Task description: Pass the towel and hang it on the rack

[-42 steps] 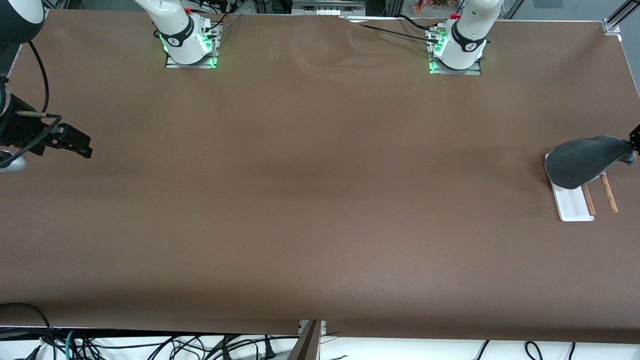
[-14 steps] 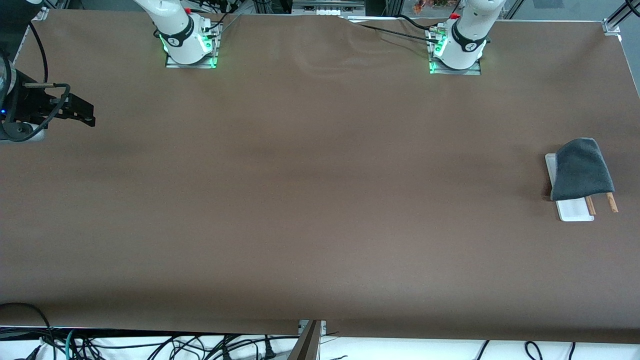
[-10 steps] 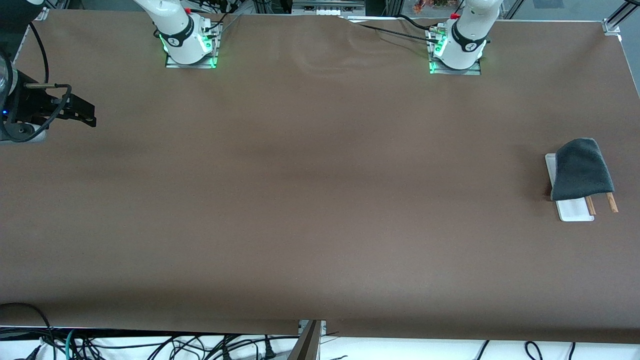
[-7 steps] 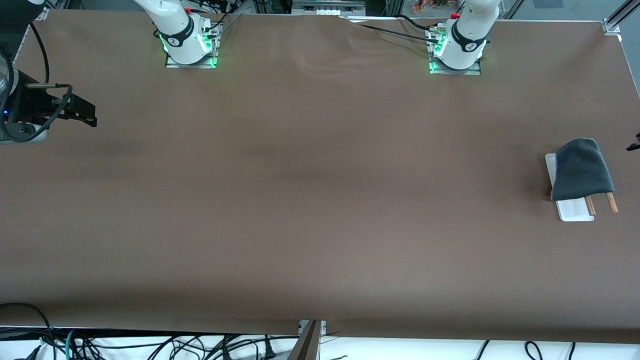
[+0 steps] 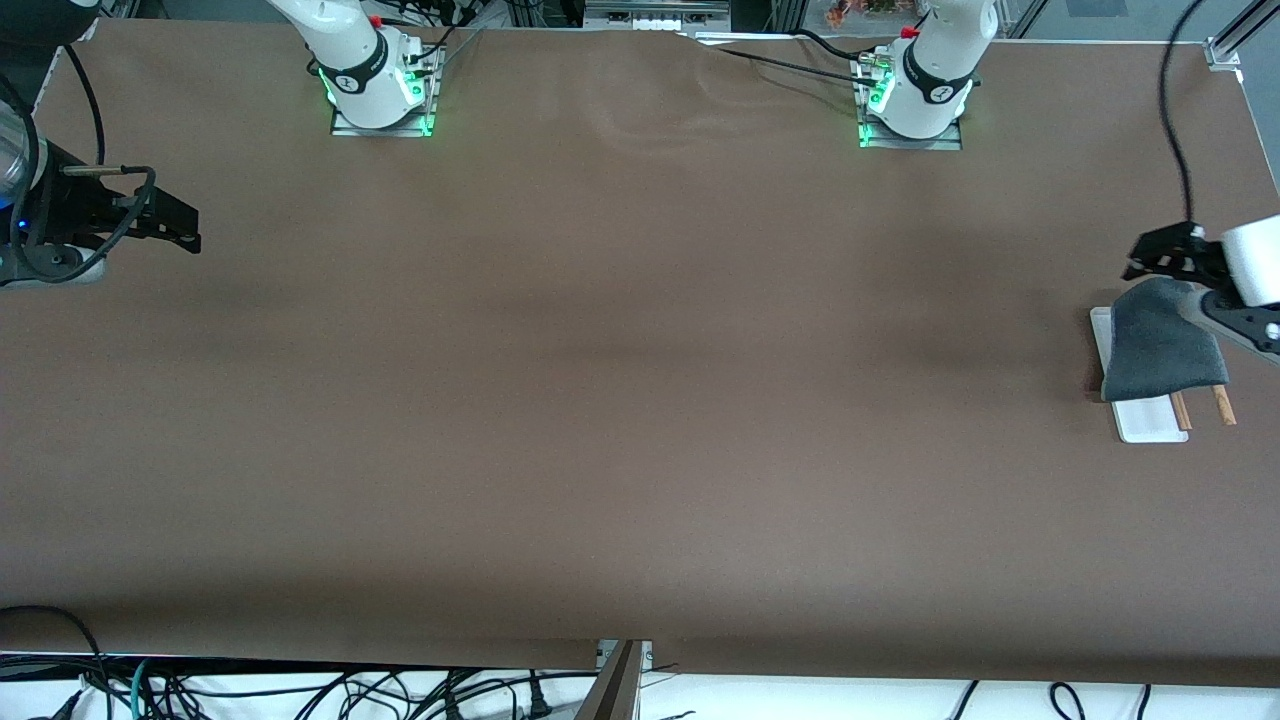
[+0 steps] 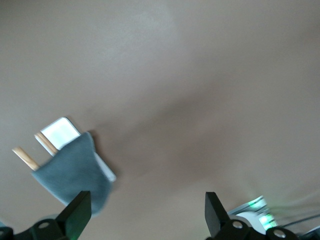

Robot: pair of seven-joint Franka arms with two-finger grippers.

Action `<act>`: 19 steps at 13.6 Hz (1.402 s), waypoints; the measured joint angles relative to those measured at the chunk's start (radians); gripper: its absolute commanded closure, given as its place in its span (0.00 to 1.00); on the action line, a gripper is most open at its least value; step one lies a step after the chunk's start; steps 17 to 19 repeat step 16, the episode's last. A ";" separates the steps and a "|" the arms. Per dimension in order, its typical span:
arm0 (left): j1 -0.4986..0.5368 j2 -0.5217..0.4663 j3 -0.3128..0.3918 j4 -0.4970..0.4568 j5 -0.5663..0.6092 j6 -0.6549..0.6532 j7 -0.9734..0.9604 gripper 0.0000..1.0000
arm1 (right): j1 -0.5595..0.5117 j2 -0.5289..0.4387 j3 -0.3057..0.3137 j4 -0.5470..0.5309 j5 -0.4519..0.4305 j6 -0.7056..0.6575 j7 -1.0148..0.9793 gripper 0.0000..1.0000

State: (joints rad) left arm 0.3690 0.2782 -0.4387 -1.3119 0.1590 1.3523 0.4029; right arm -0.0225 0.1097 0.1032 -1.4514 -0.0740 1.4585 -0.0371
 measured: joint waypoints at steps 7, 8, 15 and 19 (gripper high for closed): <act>-0.302 -0.219 0.353 -0.284 -0.147 0.250 -0.326 0.00 | 0.000 0.000 0.000 0.000 0.000 0.000 0.000 0.00; -0.311 -0.246 0.375 -0.316 -0.147 0.263 -0.326 0.00 | 0.000 0.000 0.000 0.000 0.000 0.000 0.000 0.00; -0.341 -0.308 0.386 -0.393 -0.147 0.280 -0.392 0.00 | 0.000 0.000 0.000 0.000 0.000 0.000 0.000 0.00; -0.343 -0.308 0.387 -0.393 -0.147 0.281 -0.392 0.00 | 0.000 0.000 0.000 0.000 0.000 0.000 0.000 0.00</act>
